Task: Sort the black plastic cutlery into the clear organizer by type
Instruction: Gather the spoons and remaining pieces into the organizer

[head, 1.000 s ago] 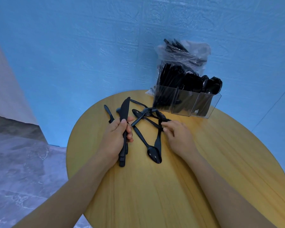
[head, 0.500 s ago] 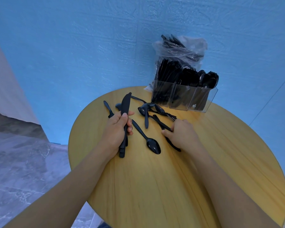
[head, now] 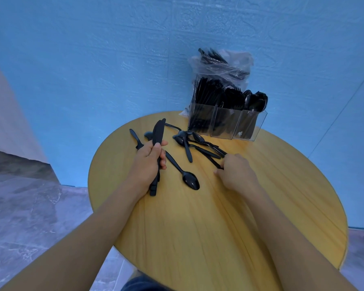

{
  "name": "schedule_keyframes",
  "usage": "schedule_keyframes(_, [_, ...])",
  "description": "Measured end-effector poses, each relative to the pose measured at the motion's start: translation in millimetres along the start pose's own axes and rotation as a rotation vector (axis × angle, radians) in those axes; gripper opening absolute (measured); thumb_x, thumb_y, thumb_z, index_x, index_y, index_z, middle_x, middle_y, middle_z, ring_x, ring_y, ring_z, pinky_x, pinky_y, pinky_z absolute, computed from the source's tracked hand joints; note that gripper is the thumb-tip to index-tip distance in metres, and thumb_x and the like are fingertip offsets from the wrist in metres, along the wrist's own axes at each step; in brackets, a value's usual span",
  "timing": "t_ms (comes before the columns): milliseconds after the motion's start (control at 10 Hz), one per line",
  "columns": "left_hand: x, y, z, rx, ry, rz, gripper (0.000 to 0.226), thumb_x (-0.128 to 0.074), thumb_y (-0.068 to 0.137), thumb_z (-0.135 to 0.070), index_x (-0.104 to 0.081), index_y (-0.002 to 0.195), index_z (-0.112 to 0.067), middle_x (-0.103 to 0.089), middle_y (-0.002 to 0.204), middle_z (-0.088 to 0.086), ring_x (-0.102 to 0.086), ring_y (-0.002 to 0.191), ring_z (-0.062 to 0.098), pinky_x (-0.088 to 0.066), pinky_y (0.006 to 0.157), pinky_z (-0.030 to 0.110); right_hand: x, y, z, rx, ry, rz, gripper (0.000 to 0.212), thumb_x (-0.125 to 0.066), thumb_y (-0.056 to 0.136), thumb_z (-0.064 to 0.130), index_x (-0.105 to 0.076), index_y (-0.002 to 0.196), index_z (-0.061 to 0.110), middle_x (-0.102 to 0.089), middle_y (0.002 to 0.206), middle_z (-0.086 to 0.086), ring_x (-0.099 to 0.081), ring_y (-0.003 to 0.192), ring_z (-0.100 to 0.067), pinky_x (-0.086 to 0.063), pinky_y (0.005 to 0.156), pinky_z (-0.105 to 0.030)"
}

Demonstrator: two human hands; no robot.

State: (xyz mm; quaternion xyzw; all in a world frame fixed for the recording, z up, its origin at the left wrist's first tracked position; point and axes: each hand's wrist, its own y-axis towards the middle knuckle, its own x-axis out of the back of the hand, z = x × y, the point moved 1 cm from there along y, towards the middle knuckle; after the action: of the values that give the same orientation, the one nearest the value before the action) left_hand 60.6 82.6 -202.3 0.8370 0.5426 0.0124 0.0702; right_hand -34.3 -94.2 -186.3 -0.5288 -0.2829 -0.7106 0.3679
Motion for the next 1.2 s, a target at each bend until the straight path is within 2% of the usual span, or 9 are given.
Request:
schedule_keyframes(100, [0,0,0,-0.006,0.019,-0.004,0.028,-0.03,0.104,-0.017,-0.053,0.115,-0.009,-0.045,0.07,-0.002,-0.043,0.056,0.005,-0.041,0.056,0.021,0,-5,-1,-0.005,0.02,-0.044,0.006,-0.052,0.093,0.009,-0.058,0.094,0.008,-0.052,0.105,-0.011,-0.051,0.097,-0.027,-0.049,0.082,-0.04])
schedule_keyframes(200, [-1,-2,-1,-0.011,0.034,-0.008,0.028,-0.03,0.104,-0.017,-0.053,0.117,-0.008,-0.045,0.07,-0.002,-0.042,0.057,0.006,-0.041,0.056,0.021,0,-8,0,-0.003,0.043,-0.072,0.009,-0.049,0.093,0.006,-0.055,0.1,0.008,-0.055,0.102,-0.01,-0.052,0.094,-0.025,-0.048,0.077,-0.037])
schedule_keyframes(300, [-1,-3,-2,-0.015,0.041,-0.013,0.028,-0.03,0.104,-0.017,-0.053,0.117,-0.009,-0.045,0.071,-0.001,-0.042,0.058,0.006,-0.041,0.057,0.021,2,-9,-1,-0.051,0.095,-0.04,0.014,-0.055,0.093,0.012,-0.051,0.106,0.008,-0.058,0.099,-0.008,-0.055,0.092,-0.024,-0.048,0.075,-0.036])
schedule_keyframes(500, [-2,-4,-3,-0.009,0.041,-0.002,0.028,-0.03,0.104,-0.017,-0.052,0.117,-0.008,-0.045,0.071,-0.001,-0.042,0.059,0.008,-0.041,0.058,0.022,17,-17,-8,-0.018,0.163,0.062,0.013,-0.055,0.093,0.013,-0.062,0.099,0.004,-0.062,0.092,-0.008,-0.057,0.088,-0.022,-0.048,0.075,-0.033])
schedule_keyframes(700, [-4,-2,-8,0.039,0.003,-0.009,0.028,-0.029,0.104,-0.016,-0.052,0.117,-0.007,-0.044,0.071,0.0,-0.042,0.061,0.008,-0.042,0.06,0.022,56,-28,-13,0.057,0.295,-0.015,0.011,-0.053,0.095,0.012,-0.063,0.096,0.012,-0.053,0.081,0.003,-0.05,0.078,-0.012,-0.038,0.058,-0.019])
schedule_keyframes(800, [-9,-4,-16,0.046,-0.027,-0.006,0.027,-0.03,0.104,-0.014,-0.053,0.115,-0.006,-0.044,0.071,0.0,-0.043,0.062,0.008,-0.045,0.063,0.023,75,-36,-9,0.128,0.409,-0.018,0.011,-0.057,0.093,0.01,-0.067,0.093,0.015,-0.06,0.09,0.001,-0.055,0.083,-0.013,-0.04,0.064,-0.021])
schedule_keyframes(1000, [-29,-14,-50,-0.145,0.187,0.058,0.023,-0.03,0.103,-0.016,-0.053,0.106,-0.015,-0.052,0.079,-0.001,-0.055,0.075,0.009,-0.052,0.086,0.032,106,-50,3,0.209,0.654,0.029,0.014,-0.072,0.081,0.012,-0.065,0.07,0.013,-0.064,0.063,0.002,-0.055,0.05,0.001,-0.044,0.05,-0.013])
schedule_keyframes(1100, [-41,-23,-60,-0.223,0.279,0.114,0.023,-0.032,0.102,-0.019,-0.053,0.097,-0.025,-0.06,0.084,-0.007,-0.062,0.092,0.013,-0.048,0.094,0.034,114,-51,11,0.2,0.887,0.067,0.016,-0.073,0.08,0.015,-0.067,0.066,0.009,-0.064,0.059,-0.001,-0.056,0.05,-0.002,-0.049,0.055,-0.014])
schedule_keyframes(1200, [-53,-38,-67,-0.185,0.276,0.203,0.022,-0.032,0.102,-0.019,-0.052,0.098,-0.024,-0.063,0.086,-0.009,-0.064,0.094,0.013,-0.05,0.09,0.031,115,-47,18,0.145,1.126,0.067,0.023,-0.068,0.084,0.021,-0.068,0.068,0.004,-0.065,0.064,-0.007,-0.058,0.054,-0.007,-0.051,0.058,-0.014])
